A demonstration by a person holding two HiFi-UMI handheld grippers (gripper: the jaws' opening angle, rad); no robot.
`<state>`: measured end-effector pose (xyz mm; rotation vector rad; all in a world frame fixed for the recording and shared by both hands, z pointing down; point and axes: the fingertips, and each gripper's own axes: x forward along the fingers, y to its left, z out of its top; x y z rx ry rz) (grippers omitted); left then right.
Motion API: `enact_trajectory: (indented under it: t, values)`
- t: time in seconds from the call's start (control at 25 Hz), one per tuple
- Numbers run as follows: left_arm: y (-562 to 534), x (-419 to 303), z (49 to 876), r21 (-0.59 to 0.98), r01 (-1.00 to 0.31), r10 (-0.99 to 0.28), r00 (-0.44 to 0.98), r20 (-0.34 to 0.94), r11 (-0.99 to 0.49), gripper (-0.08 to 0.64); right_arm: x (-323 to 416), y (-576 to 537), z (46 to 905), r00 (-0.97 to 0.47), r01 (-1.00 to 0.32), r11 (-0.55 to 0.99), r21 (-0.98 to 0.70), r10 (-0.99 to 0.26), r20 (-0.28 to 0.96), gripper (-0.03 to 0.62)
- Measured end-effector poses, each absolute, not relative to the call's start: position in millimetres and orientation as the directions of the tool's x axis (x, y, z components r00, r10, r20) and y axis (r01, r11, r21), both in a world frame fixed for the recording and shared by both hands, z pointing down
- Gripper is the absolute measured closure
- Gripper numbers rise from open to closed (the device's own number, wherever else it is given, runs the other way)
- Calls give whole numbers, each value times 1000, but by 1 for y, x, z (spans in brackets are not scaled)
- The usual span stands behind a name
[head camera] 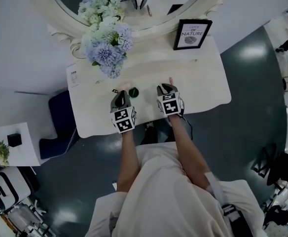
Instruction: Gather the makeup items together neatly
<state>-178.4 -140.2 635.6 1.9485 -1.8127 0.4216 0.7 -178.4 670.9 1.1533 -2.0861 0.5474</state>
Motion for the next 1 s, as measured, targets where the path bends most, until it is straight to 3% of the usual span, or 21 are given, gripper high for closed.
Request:
enact_trajectory:
  t: [0.24, 0.44, 1.0]
  values:
    - [-129, -201, 634, 99, -995, -861, 69, 504, -22, 545, -79, -167, 654, -543, -693, 720, -27, -497, 676, 489]
    - [-117, -206, 639, 81, -996, -849, 83, 521, -48, 545, -124, -160, 654, -597, -550, 835, 33, -420, 683, 478]
    - [-136, -249, 628, 168, -986, -871, 66, 486, 20, 545, -172, -153, 685, -493, -193, 950, 243, -309, 813, 365]
